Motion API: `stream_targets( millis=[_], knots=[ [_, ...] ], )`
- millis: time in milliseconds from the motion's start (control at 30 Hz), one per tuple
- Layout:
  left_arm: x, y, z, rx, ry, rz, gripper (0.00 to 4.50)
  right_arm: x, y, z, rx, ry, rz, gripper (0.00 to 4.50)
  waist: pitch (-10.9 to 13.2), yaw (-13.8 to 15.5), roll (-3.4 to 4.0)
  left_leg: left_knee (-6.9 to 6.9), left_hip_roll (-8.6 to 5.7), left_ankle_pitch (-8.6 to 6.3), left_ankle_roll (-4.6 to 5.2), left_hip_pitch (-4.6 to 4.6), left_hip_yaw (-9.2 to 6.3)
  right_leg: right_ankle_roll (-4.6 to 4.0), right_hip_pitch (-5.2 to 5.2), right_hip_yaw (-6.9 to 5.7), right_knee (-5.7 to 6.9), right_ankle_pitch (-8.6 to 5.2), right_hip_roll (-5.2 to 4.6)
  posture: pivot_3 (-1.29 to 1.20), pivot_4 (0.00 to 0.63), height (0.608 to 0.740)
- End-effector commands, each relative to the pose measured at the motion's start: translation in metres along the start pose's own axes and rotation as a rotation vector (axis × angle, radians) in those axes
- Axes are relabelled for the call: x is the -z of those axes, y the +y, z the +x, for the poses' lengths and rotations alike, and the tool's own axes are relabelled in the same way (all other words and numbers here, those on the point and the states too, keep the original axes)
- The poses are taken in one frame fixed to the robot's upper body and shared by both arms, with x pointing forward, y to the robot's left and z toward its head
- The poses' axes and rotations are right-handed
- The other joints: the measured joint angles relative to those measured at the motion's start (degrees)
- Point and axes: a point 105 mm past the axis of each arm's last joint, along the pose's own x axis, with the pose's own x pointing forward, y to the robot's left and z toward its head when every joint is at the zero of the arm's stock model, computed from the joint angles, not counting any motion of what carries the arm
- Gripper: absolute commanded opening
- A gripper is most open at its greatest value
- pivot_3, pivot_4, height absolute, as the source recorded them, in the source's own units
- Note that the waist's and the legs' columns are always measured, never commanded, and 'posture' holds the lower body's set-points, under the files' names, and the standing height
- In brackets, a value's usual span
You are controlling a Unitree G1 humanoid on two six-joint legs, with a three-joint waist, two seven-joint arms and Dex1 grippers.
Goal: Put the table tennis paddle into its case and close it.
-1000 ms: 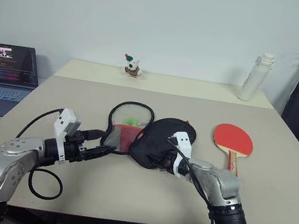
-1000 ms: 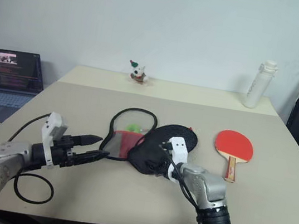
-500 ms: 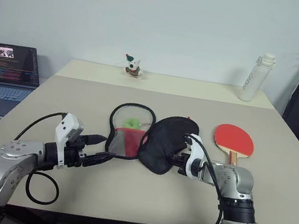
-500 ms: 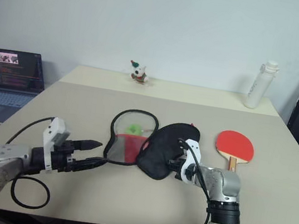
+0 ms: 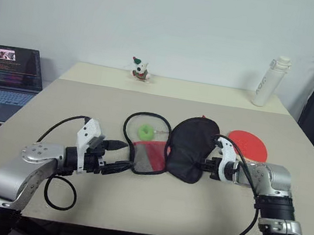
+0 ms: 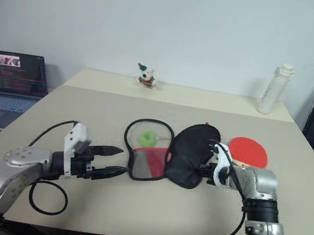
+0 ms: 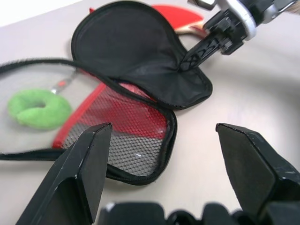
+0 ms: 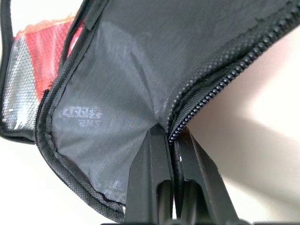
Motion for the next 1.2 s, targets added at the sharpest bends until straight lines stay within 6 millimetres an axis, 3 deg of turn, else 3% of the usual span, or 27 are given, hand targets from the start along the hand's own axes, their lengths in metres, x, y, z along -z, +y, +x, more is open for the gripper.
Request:
stream_targets(
  millis=[33,367,400,600,833,1000,1200],
  knots=[
    [-0.014,-0.004,0.003,0.040,-0.045,0.060,3.86,-0.018,-0.005,-0.007,0.001,-0.016,-0.069,0.02,0.00,-0.07,0.01,0.00,0.00,0.00,0.00,0.00,0.03,0.00,-0.02,0.03,0.00,0.00,0.00,0.00,0.150,0.740],
    [-0.013,-0.002,0.008,0.051,-0.050,0.070,3.86,-0.028,-0.017,-0.003,0.023,0.020,-0.153,0.02,0.01,-0.11,0.01,0.01,0.00,0.00,-0.01,-0.02,0.13,0.00,-0.07,0.11,-0.02,0.00,0.00,0.00,0.150,0.740],
    [-0.012,-0.003,0.008,0.051,-0.051,0.067,3.86,-0.030,-0.019,-0.002,0.036,0.014,-0.162,0.20,0.01,-0.10,0.01,0.01,0.01,0.00,-0.01,-0.02,0.12,0.00,-0.06,0.10,-0.02,0.00,0.00,0.00,0.150,0.740],
    [-0.009,-0.005,0.009,0.051,-0.050,0.051,3.86,-0.040,-0.037,-0.008,0.118,-0.026,-0.224,1.98,0.01,-0.08,0.01,0.02,0.01,0.01,-0.02,-0.02,0.12,0.00,-0.06,0.09,-0.01,0.00,0.00,0.00,0.150,0.740],
    [-0.008,-0.007,0.013,0.061,-0.057,0.044,3.86,-0.064,-0.055,-0.039,0.192,-0.113,-0.330,4.42,0.03,0.13,0.04,0.03,-0.01,0.01,-0.02,-0.03,0.14,0.01,-0.06,0.08,-0.03,0.00,-0.03,0.00,0.150,0.740],
    [-0.014,-0.006,0.014,0.068,-0.082,0.053,3.86,-0.075,-0.058,-0.068,0.208,-0.216,-0.245,4.47,0.05,0.00,0.08,0.02,0.02,0.10,-0.16,-0.03,0.16,0.00,-0.08,0.11,-0.02,0.00,-0.01,0.00,0.150,0.740],
    [-0.019,-0.006,0.018,0.093,-0.088,0.075,3.86,-0.065,-0.071,-0.085,0.360,-0.291,-0.189,4.47,0.05,0.03,0.07,0.02,0.01,0.12,-0.20,-0.03,0.16,0.01,-0.06,0.11,-0.04,-0.01,-0.02,0.00,0.150,0.740]
  ],
)
